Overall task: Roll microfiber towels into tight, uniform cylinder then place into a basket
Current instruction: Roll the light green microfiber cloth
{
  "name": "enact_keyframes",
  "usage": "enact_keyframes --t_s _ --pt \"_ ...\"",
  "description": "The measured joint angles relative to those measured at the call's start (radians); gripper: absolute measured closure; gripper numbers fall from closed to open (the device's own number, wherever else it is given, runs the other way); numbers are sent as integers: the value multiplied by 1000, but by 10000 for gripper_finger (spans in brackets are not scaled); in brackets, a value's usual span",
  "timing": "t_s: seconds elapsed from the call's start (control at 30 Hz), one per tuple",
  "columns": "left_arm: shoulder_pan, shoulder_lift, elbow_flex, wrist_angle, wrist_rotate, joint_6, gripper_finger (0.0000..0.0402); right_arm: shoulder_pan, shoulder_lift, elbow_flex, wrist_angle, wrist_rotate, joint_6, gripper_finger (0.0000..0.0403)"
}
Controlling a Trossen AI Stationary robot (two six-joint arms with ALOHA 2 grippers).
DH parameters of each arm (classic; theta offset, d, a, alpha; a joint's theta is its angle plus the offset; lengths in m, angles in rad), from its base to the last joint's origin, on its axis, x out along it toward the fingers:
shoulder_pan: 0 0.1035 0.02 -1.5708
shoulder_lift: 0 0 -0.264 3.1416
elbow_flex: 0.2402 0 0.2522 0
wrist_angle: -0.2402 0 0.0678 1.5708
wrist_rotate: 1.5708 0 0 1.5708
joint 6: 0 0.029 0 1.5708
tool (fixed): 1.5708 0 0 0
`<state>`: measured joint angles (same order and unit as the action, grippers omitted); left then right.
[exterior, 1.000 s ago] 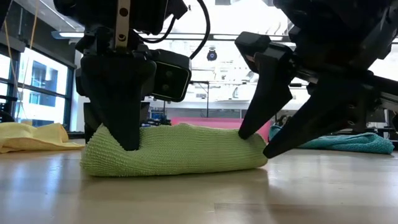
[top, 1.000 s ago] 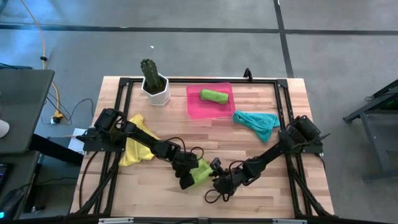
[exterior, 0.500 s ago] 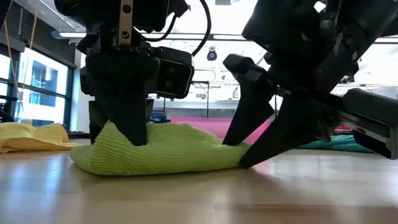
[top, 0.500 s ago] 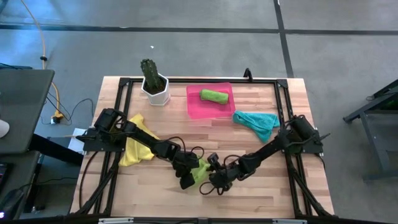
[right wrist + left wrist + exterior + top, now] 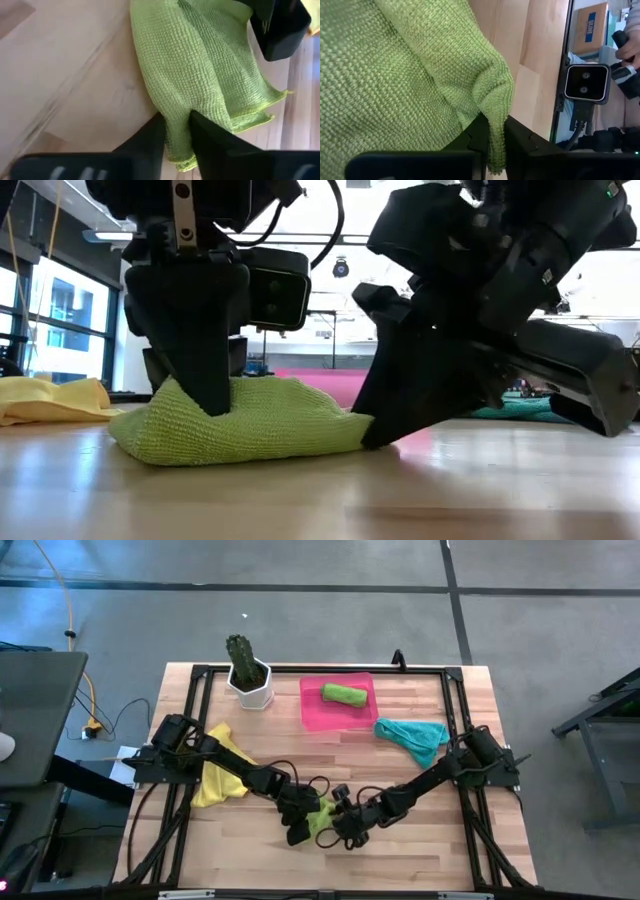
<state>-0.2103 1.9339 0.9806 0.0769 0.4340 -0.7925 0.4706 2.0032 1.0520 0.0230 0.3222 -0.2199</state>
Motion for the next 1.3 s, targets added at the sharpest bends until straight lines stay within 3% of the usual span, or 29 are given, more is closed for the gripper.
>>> enact_keyframes --t_s 0.13,0.27,0.43,0.7,0.93,1.07,1.17,1.3 --pt "0 0 0 -6 0 4 342 -2 1 2 -37 -13 77 392" --pt "4 0 0 -21 5 29 320 -11 -2 3 -67 -103 199 390" --pt "45 0 0 -57 116 77 306 -30 -34 1 -111 -293 328 398" --pt "100 -7 0 -70 138 225 306 -87 -100 -8 -162 -602 495 401" --pt "154 -63 1 -148 114 403 305 -118 -102 -7 -196 -647 581 402" --pt "183 -138 0 -302 114 462 310 -137 -103 -7 -192 -694 590 402" --pt "200 -221 -3 -452 101 471 316 -157 -103 -7 -186 -727 587 402" --pt "176 -340 -1 -513 23 429 324 -195 -103 -7 -189 -738 571 402"
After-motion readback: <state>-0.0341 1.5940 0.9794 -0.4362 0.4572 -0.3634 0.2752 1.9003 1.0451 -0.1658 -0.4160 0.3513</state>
